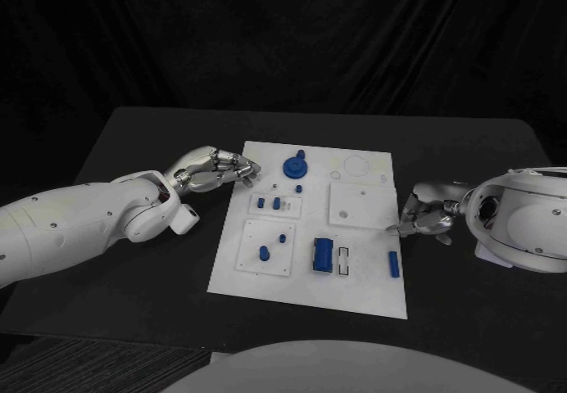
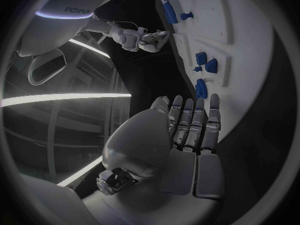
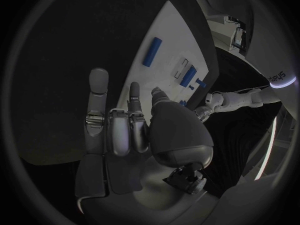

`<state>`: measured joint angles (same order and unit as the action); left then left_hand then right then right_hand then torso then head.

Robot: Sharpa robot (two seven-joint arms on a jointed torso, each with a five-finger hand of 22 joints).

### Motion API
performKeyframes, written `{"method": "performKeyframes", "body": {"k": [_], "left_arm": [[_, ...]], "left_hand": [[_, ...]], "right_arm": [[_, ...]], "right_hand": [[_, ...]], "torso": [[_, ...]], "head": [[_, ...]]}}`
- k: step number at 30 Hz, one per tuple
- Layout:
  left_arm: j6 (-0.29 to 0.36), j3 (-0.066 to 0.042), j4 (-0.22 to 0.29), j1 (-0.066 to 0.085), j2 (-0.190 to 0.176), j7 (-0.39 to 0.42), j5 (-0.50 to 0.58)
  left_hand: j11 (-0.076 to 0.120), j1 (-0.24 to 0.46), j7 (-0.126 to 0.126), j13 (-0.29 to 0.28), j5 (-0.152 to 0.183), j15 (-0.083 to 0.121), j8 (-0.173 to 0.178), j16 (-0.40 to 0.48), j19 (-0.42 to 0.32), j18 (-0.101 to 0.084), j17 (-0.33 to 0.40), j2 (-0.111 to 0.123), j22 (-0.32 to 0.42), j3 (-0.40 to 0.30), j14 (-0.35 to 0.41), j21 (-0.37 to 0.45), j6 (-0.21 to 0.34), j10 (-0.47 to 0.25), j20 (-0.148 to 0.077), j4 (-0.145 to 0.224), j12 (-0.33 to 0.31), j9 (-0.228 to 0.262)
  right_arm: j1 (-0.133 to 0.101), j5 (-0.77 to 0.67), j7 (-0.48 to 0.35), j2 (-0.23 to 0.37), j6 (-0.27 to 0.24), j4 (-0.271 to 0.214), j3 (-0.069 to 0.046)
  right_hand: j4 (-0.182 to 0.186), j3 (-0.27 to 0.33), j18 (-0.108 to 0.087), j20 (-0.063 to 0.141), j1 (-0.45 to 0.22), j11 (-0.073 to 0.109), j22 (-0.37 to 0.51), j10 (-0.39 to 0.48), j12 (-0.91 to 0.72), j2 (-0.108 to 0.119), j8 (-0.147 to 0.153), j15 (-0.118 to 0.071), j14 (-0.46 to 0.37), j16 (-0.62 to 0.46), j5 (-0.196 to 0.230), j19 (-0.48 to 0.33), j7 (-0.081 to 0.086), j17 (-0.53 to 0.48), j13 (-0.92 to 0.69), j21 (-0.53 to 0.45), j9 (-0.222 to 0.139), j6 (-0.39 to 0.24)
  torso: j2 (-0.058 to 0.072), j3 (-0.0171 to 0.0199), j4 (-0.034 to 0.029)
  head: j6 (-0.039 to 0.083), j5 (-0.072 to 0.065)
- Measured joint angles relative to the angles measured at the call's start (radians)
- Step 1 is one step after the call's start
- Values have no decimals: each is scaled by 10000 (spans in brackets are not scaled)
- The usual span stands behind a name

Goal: Assemble the parts on the task board

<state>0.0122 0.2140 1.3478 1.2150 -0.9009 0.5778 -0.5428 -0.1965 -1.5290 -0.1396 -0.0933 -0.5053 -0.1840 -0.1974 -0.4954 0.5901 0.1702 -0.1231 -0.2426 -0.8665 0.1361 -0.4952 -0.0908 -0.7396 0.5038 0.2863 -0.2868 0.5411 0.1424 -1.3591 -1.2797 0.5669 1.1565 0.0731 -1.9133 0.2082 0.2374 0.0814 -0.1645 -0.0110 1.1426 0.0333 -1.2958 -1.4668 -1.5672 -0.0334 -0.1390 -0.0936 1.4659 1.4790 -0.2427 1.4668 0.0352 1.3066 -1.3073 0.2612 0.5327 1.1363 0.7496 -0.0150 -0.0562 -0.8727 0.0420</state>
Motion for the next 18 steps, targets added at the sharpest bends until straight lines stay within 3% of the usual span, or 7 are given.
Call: {"method": "performKeyframes", "body": {"k": [4,8,14,18], "left_arm": [[0,0,-15,0,28,-5,0],[0,0,-28,0,51,-9,0],[-2,0,-34,0,76,-13,0],[-2,0,-43,0,76,-14,0]], "left_hand": [[0,0,0,0,0,0,0,0,0,0,0,0,0,0,0,0,0,0,0,0,0,0],[0,0,0,0,0,0,0,0,36,0,0,0,0,0,0,0,0,0,-36,0,0,0],[0,0,0,0,0,0,0,0,36,0,0,0,0,0,0,0,0,0,-36,0,0,1],[0,0,0,0,0,0,0,0,36,0,0,0,0,-28,0,0,0,0,-36,29,0,0]], "right_arm": [[-6,-35,224,102,408,-20,2],[-6,-13,365,129,680,-73,3],[-4,62,486,69,920,-90,3],[47,134,529,-26,959,-94,3]], "right_hand": [[-211,25,0,0,102,0,15,0,0,102,261,0,0,4,192,0,0,0,0,-31,-353,0],[-253,67,1,0,102,0,15,0,0,102,278,0,0,48,369,0,13,15,0,-31,-501,309],[-291,166,1,78,-116,188,28,10,0,75,-18,-138,-26,48,869,-3,-213,15,1,-31,-455,1079],[-306,205,1,78,-122,192,28,6,0,63,-35,-173,9,48,1004,-4,-248,14,1,-31,-382,1144]], "torso": [[0,-3,5],[0,-6,3],[6,-8,2],[7,-3,3]], "head": [[0,-16],[0,-35],[0,-52],[0,-61]]}}
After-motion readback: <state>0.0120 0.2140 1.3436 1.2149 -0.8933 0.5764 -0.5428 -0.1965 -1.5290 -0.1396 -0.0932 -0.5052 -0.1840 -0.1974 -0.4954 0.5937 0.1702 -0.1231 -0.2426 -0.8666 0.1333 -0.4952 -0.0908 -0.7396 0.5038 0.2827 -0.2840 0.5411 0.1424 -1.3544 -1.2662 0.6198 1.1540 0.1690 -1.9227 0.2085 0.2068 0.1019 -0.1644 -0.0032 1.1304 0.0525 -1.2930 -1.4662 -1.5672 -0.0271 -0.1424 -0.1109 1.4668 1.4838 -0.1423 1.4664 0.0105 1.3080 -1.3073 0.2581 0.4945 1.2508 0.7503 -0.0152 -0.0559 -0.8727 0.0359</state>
